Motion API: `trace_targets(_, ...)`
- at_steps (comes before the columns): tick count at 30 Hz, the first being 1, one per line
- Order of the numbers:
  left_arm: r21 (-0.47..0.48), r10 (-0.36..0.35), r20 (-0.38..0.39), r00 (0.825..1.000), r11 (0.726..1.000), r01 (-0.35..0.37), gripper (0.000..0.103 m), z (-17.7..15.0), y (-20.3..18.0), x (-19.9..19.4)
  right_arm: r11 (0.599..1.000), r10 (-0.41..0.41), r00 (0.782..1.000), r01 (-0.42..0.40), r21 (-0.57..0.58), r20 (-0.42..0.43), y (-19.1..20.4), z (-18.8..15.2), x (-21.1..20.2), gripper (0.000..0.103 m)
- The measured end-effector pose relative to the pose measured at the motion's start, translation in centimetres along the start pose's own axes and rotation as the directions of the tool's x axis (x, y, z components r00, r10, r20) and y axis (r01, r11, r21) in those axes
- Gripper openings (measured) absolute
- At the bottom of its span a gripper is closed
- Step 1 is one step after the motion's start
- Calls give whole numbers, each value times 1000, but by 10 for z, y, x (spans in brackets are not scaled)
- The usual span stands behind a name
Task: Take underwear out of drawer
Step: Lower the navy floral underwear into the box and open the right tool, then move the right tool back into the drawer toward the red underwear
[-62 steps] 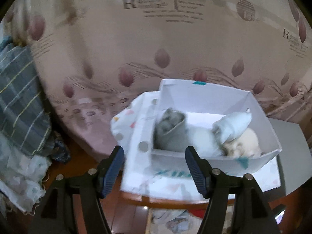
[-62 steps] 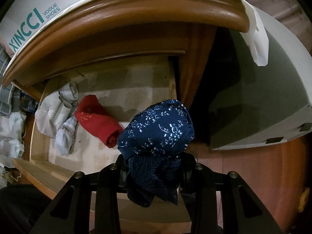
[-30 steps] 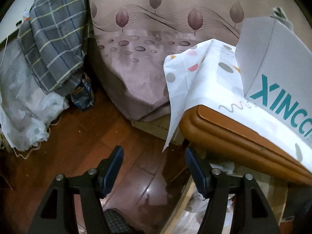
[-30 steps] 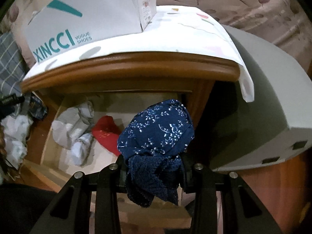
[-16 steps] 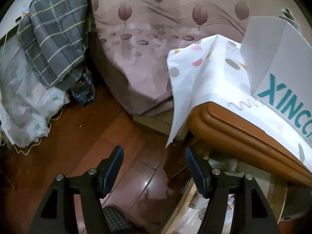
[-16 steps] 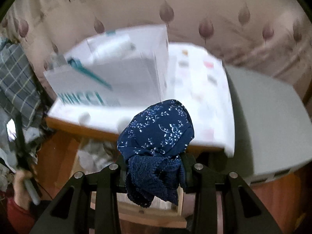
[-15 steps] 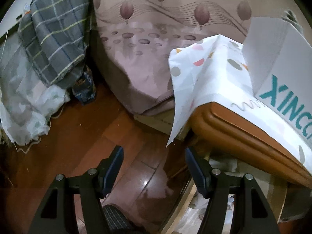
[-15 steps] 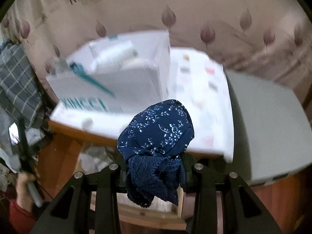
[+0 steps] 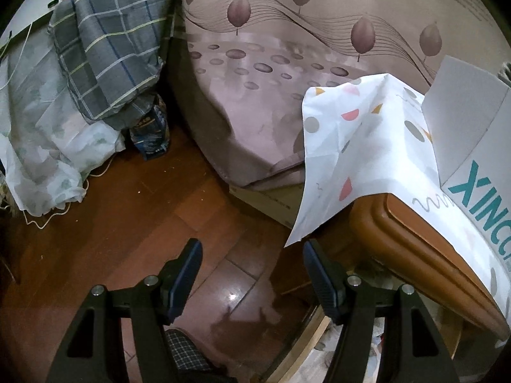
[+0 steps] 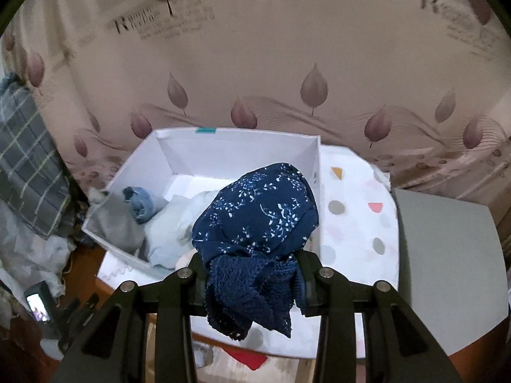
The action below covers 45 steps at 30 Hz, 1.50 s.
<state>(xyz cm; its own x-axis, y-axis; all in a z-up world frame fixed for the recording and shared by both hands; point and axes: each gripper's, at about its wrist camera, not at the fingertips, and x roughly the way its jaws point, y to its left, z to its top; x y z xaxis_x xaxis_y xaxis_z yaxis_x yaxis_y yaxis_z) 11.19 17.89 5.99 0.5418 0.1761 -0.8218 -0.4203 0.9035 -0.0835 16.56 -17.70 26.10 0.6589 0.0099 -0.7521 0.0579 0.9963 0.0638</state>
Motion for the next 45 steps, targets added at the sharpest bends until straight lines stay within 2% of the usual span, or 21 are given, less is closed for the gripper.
trace_targets(5, 17, 20, -13, 1000, 1000, -20, 67, 1, -1, 3, 999, -32, 997, 31, -19, -77, 8, 3, 42, 38)
trace_targets(12, 50, 11, -29, 1000, 999, -10, 67, 0, -10, 6, 998, -61, 992, 61, -4, -111, 8, 3, 72, 42)
trace_targets(15, 60, 12, -30, 999, 998, -10, 67, -1, -12, 6, 999, -54, 991, 54, -5, -123, 11, 3, 76, 54)
trace_targets(16, 59, 12, -31, 999, 998, -10, 67, -1, -12, 7, 999, -54, 991, 53, -11, -125, 12, 3, 76, 64)
trace_targets(17, 57, 11, -34, 999, 998, -9, 67, -2, -12, 7, 998, -56, 992, 54, -16, -117, 13, 2, 73, 73)
trace_targets(19, 52, 9, -39, 999, 999, -7, 67, -2, -11, 8, 997, -71, 994, 68, -36, -88, 16, 1, 65, 82)
trace_targets(26, 72, 22, -60, 998, 997, -17, 67, -4, -12, 12, 992, -77, 997, 76, -101, -5, 24, -3, 16, 84)
trace_targets(30, 59, 15, -94, 995, 998, -9, 67, -6, -10, 18, 983, -64, 997, 70, -168, 42, 30, -21, -20, 87)
trace_targets(34, 52, 22, -88, 996, 998, -17, 67, -5, -8, 17, 962, -41, 997, 58, -266, 68, 39, -49, -44, 87)
trace_targets(37, 45, 23, -95, 995, 999, -19, 67, -5, -5, 18, 942, 29, 999, -21, -334, 18, 46, -78, -51, 87)
trace_targets(39, 41, 23, -98, 995, 999, -19, 67, -4, -3, 18, 926, 64, 997, -77, -369, -46, 50, -104, -45, 87)
trace_targets(42, 40, 29, -102, 994, 999, -25, 67, -4, -3, 18, 907, 69, 988, -120, -405, -138, 55, -137, -23, 83)
trace_targets(45, 35, 37, -106, 994, 999, -33, 67, -3, 0, 19, 889, 52, 969, -155, -431, -240, 57, -169, 11, 77)
